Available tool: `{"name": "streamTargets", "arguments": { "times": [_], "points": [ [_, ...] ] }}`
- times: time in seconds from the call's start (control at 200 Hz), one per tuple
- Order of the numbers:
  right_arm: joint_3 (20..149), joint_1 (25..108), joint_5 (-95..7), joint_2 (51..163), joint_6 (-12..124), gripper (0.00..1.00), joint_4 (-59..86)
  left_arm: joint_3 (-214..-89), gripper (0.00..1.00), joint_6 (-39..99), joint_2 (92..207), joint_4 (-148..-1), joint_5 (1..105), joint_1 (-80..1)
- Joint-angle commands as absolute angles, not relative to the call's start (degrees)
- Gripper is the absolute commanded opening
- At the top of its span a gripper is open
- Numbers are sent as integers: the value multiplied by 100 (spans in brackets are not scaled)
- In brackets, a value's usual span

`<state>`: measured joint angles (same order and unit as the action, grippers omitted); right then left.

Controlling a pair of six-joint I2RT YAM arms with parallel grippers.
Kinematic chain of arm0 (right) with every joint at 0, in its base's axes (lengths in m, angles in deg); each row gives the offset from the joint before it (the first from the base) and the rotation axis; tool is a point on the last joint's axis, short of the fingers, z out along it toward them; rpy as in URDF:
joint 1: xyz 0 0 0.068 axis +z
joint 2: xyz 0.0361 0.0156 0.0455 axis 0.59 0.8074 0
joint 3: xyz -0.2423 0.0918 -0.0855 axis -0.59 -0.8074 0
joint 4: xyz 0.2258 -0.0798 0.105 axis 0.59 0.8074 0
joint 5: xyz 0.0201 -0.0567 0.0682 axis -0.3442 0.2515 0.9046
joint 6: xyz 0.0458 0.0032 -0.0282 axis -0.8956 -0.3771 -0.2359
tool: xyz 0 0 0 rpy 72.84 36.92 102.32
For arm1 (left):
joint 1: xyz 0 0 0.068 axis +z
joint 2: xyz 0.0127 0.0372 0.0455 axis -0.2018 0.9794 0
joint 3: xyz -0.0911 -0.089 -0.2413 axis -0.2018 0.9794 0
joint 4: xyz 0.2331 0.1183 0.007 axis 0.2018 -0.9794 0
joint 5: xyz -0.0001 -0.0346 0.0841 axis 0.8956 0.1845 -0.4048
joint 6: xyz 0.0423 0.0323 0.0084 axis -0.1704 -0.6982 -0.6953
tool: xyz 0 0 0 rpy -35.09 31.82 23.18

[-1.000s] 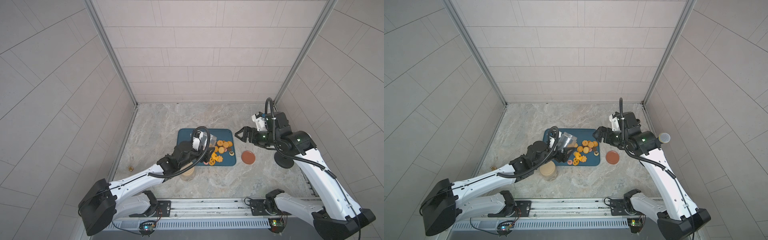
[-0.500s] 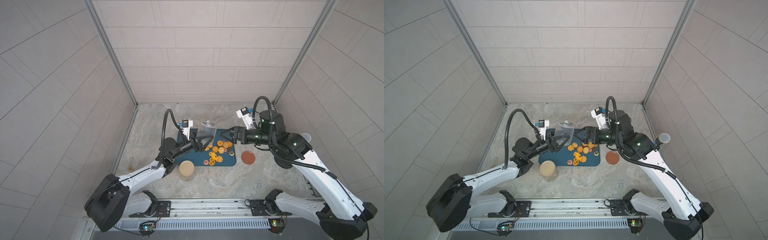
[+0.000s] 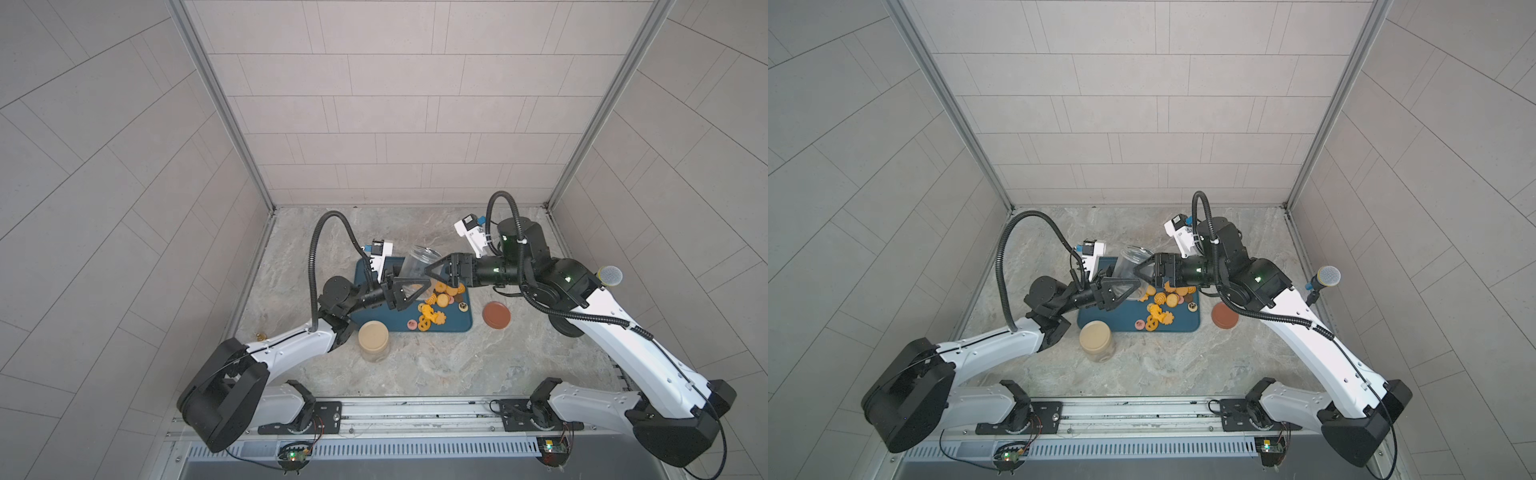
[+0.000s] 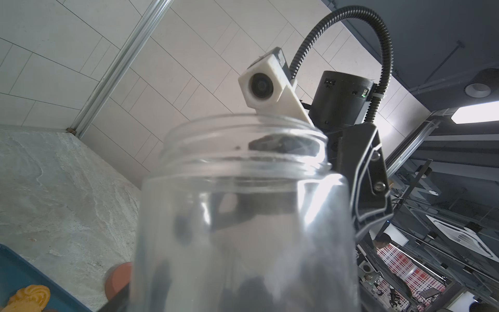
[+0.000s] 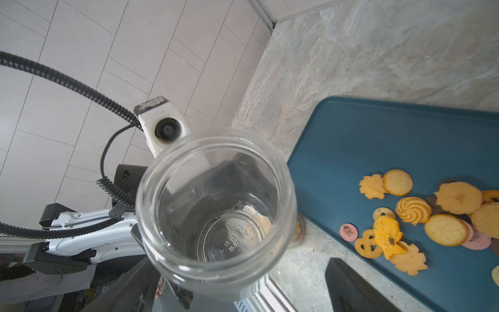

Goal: Pour the cookies out of the jar
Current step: Place the jar at the center of the board.

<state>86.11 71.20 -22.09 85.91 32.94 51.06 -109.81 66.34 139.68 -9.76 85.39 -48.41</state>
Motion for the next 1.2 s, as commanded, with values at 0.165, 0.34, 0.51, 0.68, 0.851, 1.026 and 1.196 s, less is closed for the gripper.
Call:
{"name": "streamTargets", "arguments": {
  "times": [0.165, 0.34, 0.51, 0.68, 0.851, 1.026, 1.196],
  "points": [
    [8731, 7272, -2504, 8683, 3174, 100, 4929, -11267, 0, 6601, 13933, -358, 8708, -4880],
    [8764, 7389, -2524, 8821, 3035, 100, 4735, -11259, 0, 6591, 14006, -358, 8735, -4973],
    [8900, 7491, -2650, 8997, 3043, 100, 4773, -11259, 0, 6582, 14031, -354, 8710, -5031],
    [8899, 7520, -2730, 9037, 3037, 97, 4795, -11251, 0, 6595, 14050, -358, 8752, -5039],
    [8872, 7553, -2739, 9039, 3040, 83, 4817, -11232, 0, 6585, 14058, -356, 8735, -5049],
    [8902, 7553, -2846, 9017, 3110, 3, 5014, -11249, 0, 6504, 14078, -559, 8579, -5045],
    [9280, 7553, -3559, 8923, 3466, 0, 5802, -11259, 100, 5967, 13780, -1881, 8041, -5048]
  ]
}}
